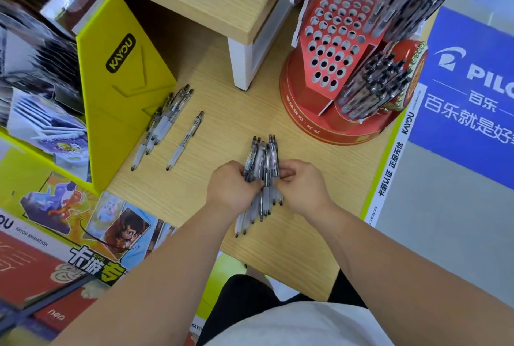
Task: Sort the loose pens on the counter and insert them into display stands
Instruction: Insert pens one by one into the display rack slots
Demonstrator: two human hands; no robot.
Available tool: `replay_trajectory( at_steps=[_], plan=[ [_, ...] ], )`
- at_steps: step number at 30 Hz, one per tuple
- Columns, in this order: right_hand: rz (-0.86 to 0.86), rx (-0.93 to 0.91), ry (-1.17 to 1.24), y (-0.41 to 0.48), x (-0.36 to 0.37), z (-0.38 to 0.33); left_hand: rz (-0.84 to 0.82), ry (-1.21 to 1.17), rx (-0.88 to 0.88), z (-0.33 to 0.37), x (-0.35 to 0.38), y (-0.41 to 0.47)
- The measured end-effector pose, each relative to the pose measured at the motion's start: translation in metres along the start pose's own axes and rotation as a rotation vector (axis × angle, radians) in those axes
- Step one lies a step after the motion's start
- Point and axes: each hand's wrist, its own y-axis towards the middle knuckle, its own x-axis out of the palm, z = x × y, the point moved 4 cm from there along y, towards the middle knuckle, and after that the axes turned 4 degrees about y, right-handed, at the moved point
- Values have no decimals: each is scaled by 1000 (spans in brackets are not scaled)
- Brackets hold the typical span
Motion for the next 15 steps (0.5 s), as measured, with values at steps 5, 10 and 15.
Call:
replay_trajectory(
  at_steps=[5, 10, 15],
  plan=[
    [54, 43, 31, 4, 4, 3, -33, -32, -4, 6, 5, 3],
    [101, 148, 173, 8, 12, 11, -15, -96, 24, 6, 4, 4],
    [56, 219, 341, 11, 16, 15, -53, -308, 7, 9, 8, 3]
  ],
)
